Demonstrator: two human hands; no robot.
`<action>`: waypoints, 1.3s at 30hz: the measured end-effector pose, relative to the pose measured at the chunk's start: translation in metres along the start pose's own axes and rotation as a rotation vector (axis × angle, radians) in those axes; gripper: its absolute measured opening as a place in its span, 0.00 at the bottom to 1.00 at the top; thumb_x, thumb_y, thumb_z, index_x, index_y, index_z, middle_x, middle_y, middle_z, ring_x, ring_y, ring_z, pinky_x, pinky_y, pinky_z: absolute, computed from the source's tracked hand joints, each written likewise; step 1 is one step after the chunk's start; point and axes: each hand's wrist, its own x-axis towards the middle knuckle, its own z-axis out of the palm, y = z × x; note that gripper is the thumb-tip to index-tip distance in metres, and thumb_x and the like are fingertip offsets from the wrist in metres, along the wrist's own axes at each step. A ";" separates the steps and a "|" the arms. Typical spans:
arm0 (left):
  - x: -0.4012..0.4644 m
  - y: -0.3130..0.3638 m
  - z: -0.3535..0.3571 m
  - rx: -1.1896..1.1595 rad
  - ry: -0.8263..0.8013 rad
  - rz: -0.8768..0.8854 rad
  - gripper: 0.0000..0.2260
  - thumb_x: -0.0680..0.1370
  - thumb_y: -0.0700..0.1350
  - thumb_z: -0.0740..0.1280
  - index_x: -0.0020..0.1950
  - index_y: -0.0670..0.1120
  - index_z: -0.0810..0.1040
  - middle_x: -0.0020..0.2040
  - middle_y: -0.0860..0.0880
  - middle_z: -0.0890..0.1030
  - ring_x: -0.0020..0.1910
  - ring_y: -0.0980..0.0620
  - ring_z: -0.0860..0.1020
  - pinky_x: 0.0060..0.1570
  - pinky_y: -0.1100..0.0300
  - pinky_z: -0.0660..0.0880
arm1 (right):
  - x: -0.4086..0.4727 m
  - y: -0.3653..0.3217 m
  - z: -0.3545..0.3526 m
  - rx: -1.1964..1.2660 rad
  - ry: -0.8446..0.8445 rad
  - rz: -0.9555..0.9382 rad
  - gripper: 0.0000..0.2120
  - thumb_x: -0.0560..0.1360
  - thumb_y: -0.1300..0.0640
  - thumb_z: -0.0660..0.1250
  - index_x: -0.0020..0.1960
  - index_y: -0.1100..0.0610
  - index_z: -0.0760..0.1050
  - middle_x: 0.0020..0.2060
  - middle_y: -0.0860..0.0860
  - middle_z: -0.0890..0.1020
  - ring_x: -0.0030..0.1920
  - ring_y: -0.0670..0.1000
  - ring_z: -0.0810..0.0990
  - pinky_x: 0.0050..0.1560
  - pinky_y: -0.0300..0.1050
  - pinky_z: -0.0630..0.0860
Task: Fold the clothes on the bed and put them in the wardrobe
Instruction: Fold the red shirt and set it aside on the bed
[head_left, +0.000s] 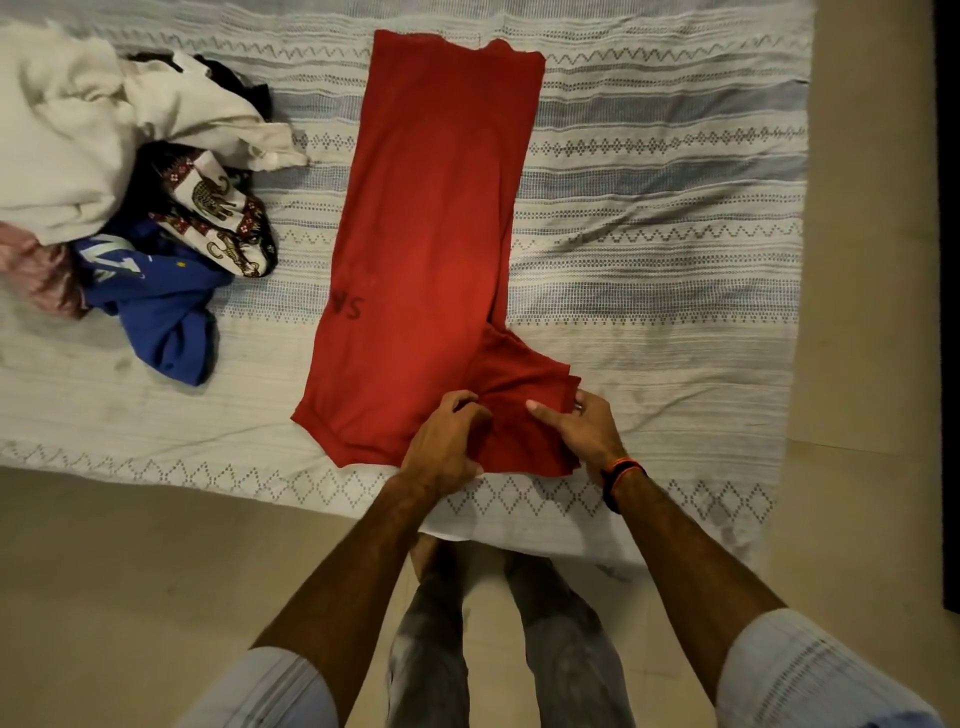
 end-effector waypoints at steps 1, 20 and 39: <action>0.000 0.000 0.000 -0.024 0.003 -0.013 0.31 0.64 0.37 0.78 0.66 0.46 0.75 0.72 0.49 0.66 0.65 0.49 0.73 0.64 0.53 0.73 | -0.003 -0.003 -0.001 0.011 -0.001 -0.010 0.17 0.69 0.54 0.78 0.55 0.54 0.81 0.47 0.48 0.84 0.47 0.46 0.83 0.51 0.43 0.80; 0.014 -0.079 -0.062 -0.846 0.186 -0.605 0.37 0.58 0.71 0.74 0.56 0.46 0.83 0.52 0.48 0.85 0.51 0.47 0.82 0.60 0.48 0.77 | -0.038 -0.038 0.150 -0.339 0.161 -0.201 0.15 0.71 0.52 0.73 0.57 0.50 0.78 0.47 0.47 0.85 0.49 0.47 0.83 0.55 0.46 0.80; 0.018 -0.099 -0.092 -0.523 0.246 -0.534 0.28 0.64 0.58 0.80 0.57 0.47 0.78 0.45 0.54 0.83 0.50 0.53 0.81 0.57 0.54 0.78 | -0.033 0.000 0.157 -0.423 0.468 -0.015 0.28 0.66 0.49 0.79 0.60 0.56 0.72 0.54 0.52 0.80 0.54 0.53 0.79 0.56 0.51 0.78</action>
